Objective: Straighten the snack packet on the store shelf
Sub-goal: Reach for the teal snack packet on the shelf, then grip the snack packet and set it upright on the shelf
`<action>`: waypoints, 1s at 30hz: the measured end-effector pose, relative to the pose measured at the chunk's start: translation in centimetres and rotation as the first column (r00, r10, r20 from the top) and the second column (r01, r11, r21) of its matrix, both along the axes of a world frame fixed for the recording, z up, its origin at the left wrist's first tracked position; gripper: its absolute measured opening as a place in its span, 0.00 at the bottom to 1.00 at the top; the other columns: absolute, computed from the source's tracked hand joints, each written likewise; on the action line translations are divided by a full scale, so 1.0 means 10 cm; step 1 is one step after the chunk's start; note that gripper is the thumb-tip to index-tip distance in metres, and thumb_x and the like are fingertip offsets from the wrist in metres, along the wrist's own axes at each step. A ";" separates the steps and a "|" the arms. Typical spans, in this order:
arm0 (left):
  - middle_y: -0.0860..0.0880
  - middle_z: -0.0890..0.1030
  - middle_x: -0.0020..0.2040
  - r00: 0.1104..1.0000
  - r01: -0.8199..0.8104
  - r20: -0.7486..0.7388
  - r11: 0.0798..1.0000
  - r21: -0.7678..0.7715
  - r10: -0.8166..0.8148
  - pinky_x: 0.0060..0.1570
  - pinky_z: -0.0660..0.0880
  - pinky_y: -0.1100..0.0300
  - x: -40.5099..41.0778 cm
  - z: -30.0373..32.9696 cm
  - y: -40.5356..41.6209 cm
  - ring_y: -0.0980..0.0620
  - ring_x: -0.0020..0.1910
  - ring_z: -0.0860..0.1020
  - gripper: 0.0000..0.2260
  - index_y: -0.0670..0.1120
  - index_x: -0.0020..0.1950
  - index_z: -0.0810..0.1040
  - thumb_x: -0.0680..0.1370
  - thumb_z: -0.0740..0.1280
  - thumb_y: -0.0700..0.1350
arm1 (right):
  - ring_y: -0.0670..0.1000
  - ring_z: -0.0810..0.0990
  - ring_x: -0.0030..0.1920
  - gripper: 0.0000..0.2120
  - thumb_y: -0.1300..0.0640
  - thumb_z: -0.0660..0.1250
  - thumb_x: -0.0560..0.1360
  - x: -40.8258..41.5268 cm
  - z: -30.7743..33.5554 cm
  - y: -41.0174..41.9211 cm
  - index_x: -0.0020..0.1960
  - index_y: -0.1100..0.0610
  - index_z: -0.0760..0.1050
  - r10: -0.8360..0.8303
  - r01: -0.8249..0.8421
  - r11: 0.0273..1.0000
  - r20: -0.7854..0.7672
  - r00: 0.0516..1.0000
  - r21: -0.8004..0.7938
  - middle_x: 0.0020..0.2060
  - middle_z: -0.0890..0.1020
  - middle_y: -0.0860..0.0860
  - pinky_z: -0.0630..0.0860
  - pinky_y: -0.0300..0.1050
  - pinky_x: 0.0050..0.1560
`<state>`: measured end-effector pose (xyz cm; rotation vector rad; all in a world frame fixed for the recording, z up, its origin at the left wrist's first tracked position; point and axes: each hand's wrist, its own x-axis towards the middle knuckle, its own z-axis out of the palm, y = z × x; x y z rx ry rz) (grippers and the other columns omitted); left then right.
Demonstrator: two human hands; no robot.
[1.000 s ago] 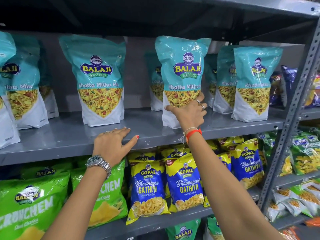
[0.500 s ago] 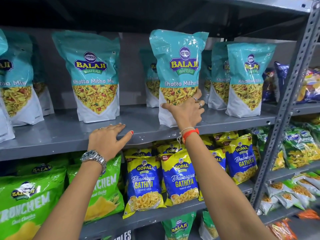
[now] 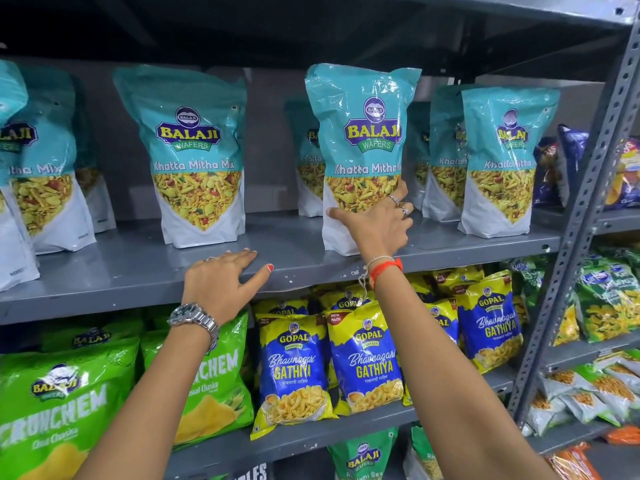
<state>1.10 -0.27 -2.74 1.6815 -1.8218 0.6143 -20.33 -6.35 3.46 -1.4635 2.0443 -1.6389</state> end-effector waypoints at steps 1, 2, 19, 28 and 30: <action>0.48 0.82 0.54 1.000 0.005 0.000 1.000 -0.001 -0.005 0.45 0.75 0.52 0.00 0.00 0.00 0.46 0.55 0.78 0.31 0.49 0.54 0.80 0.69 0.49 0.66 | 0.63 0.69 0.65 0.61 0.34 0.78 0.56 0.00 0.00 0.00 0.76 0.56 0.49 -0.001 0.001 1.000 0.000 1.000 -0.001 0.67 0.68 0.60 0.73 0.58 0.57; 0.48 0.82 0.54 1.000 0.008 -0.001 1.000 -0.002 -0.008 0.45 0.75 0.52 0.00 0.00 0.01 0.46 0.55 0.78 0.31 0.49 0.54 0.80 0.69 0.49 0.66 | 0.63 0.69 0.66 0.61 0.34 0.78 0.56 0.00 0.00 0.00 0.76 0.56 0.50 0.000 0.000 1.000 0.002 1.000 -0.002 0.67 0.67 0.60 0.73 0.58 0.57; 0.47 0.77 0.63 0.995 -0.093 -0.015 0.994 0.063 0.095 0.60 0.67 0.48 0.43 -0.03 0.25 0.46 0.63 0.72 0.34 0.48 0.60 0.76 0.69 0.45 0.67 | 0.63 0.68 0.65 0.50 0.34 0.74 0.60 0.37 -0.18 0.16 0.73 0.57 0.61 -0.241 0.226 0.945 -0.040 0.970 -0.235 0.68 0.67 0.60 0.68 0.59 0.62; 0.43 0.78 0.61 0.978 -0.200 -0.043 0.976 0.084 0.204 0.59 0.69 0.44 1.56 0.03 0.56 0.43 0.61 0.73 0.33 0.45 0.61 0.75 0.71 0.47 0.66 | 0.61 0.69 0.64 0.47 0.36 0.74 0.62 1.61 -0.10 0.17 0.73 0.57 0.61 0.078 -0.089 0.976 -0.063 0.995 -0.199 0.66 0.70 0.57 0.71 0.54 0.56; 0.43 0.79 0.59 0.978 -0.200 -0.042 0.977 0.071 0.204 0.57 0.71 0.45 1.75 0.04 0.59 0.43 0.58 0.76 0.32 0.44 0.59 0.76 0.72 0.48 0.65 | 0.62 0.67 0.67 0.55 0.33 0.75 0.60 1.86 -0.01 0.04 0.75 0.57 0.55 0.248 -0.248 0.966 -0.013 0.969 -0.078 0.68 0.68 0.58 0.71 0.56 0.58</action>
